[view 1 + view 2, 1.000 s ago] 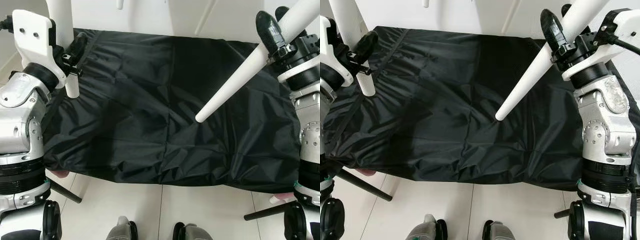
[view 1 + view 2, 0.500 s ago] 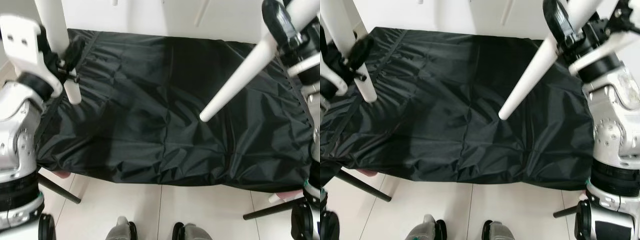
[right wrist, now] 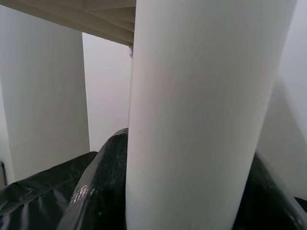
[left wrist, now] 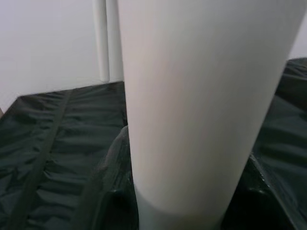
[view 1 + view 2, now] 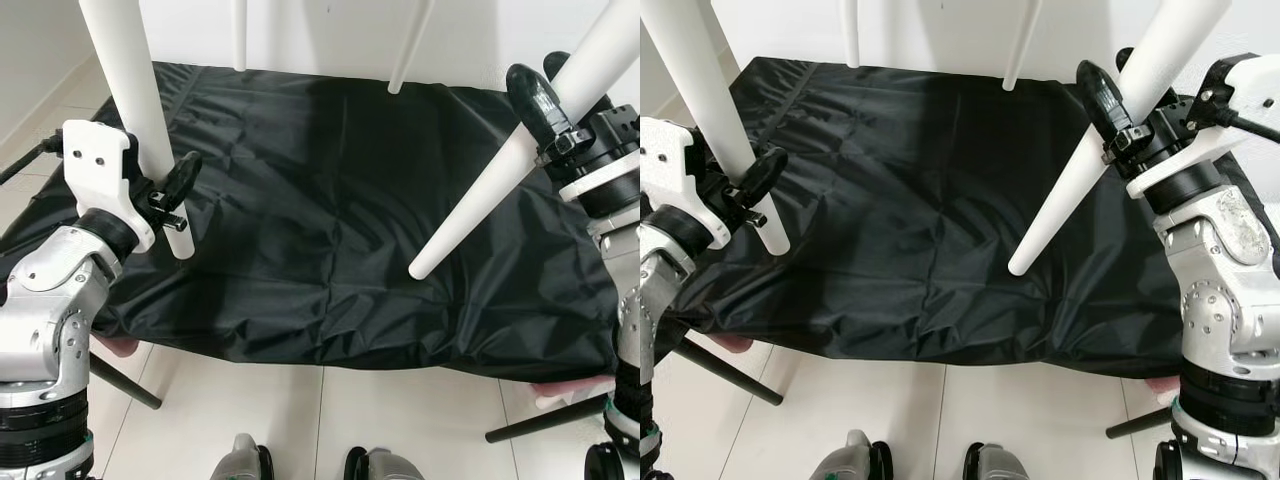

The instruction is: Building children table

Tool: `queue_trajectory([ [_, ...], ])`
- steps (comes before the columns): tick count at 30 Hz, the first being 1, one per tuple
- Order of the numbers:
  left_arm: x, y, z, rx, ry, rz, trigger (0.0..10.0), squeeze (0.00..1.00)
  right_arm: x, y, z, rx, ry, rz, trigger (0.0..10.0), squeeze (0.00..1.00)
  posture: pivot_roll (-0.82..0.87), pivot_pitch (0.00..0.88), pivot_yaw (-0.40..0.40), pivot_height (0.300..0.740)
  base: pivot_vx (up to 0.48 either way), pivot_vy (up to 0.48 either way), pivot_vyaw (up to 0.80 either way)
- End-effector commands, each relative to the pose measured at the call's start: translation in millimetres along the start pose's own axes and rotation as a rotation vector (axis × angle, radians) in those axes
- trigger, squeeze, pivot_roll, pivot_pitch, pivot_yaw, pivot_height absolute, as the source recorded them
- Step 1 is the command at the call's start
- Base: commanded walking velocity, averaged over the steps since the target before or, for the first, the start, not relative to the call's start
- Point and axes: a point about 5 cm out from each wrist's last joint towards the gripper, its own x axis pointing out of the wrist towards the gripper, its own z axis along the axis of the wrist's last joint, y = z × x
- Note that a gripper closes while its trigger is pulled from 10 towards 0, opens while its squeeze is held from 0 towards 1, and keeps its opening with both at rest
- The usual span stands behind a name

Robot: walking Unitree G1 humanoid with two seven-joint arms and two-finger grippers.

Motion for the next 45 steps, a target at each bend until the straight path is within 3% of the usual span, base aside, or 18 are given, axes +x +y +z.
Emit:
queue_trajectory([
  [1,5.3,-26.6,7.3,0.017,-0.058,-0.249,10.0,0.0,0.3,13.2,14.6,-0.042,-0.087,0.077,5.0,0.0,-0.16,0.089,-0.028,0.74,0.0,0.0,0.0],
  [2,5.3,-26.6,7.3,0.017,-0.058,-0.249,10.0,0.0,0.3,13.2,14.6,-0.042,-0.087,0.077,5.0,0.0,-0.16,0.089,-0.028,0.74,0.0,0.0,0.0],
  [3,5.1,-27.4,1.3,0.002,-0.039,-0.258,10.0,0.0,-2.0,12.5,10.9,-0.044,-0.069,0.079,10.0,0.0,-0.16,0.089,-0.028,0.74,0.0,0.0,0.0],
  [9,8.7,-27.4,-21.0,-0.01,0.035,-0.262,10.0,0.0,-4.1,14.1,-0.4,-0.02,-0.016,0.111,10.0,0.0,-0.17,0.096,-0.046,0.74,0.0,0.0,0.0],
  [16,5.8,-31.5,-31.4,-0.04,0.063,-0.275,10.0,0.0,-1.7,17.9,-6.5,0.008,0.01,0.143,10.0,0.0,-0.16,0.104,-0.073,0.74,0.0,0.0,0.0],
  [17,4.2,-31.2,-33.0,-0.046,0.069,-0.273,10.0,0.09,-1.7,18.7,-8.4,0.014,0.017,0.149,10.0,0.05,-0.16,0.1,-0.078,0.74,0.0,0.0,0.0],
  [18,4.2,-31.2,-33.0,-0.046,0.069,-0.273,10.0,0.09,-1.7,18.7,-8.4,0.014,0.017,0.149,10.0,0.05,-0.16,0.1,-0.078,0.74,0.0,0.0,0.0],
  [19,2.8,-30.9,-33.6,-0.049,0.071,-0.273,10.0,0.31,-1.8,19.4,-9.9,0.018,0.021,0.155,10.0,0.37,-0.16,0.1,-0.078,0.74,0.0,0.0,0.0],
  [20,1.3,-30.3,-33.5,-0.055,0.068,-0.27,10.0,1.0,-1.7,19.7,-11.2,0.024,0.024,0.161,10.0,1.0,-0.15,0.102,-0.084,0.74,0.0,0.0,0.0],
  [31,-7.2,-16.5,-27.8,-0.076,0.033,-0.275,10.0,1.0,4.8,23.2,-15.6,0.061,0.024,0.229,10.0,1.0,-0.14,0.101,-0.1,0.74,0.0,0.0,0.0],
  [37,-11.8,-6.6,-15.0,-0.012,-0.022,-0.29,10.0,1.0,3.5,24.8,-21.9,0.013,0.024,0.255,10.0,1.0,-0.13,0.093,-0.094,0.74,0.0,0.0,0.0],
  [38,-12.4,-6.0,-13.0,-0.008,-0.031,-0.291,10.0,0.42,2.5,25.6,-23.6,0.009,0.026,0.259,10.0,1.0,-0.12,0.094,-0.092,0.74,0.0,0.0,0.0],
  [39,-12.6,-6.0,-12.7,-0.012,-0.029,-0.293,10.0,0.0,1.2,25.9,-25.0,0.001,0.025,0.255,10.0,0.0,-0.12,0.094,-0.09,0.74,0.0,0.0,0.0],
  [45,-14.1,-8.5,-12.5,0.027,-0.024,-0.315,10.0,0.0,-6.4,25.7,-30.3,-0.033,0.024,0.206,10.0,0.0,-0.12,0.091,-0.073,0.74,0.0,0.0,0.0],
])
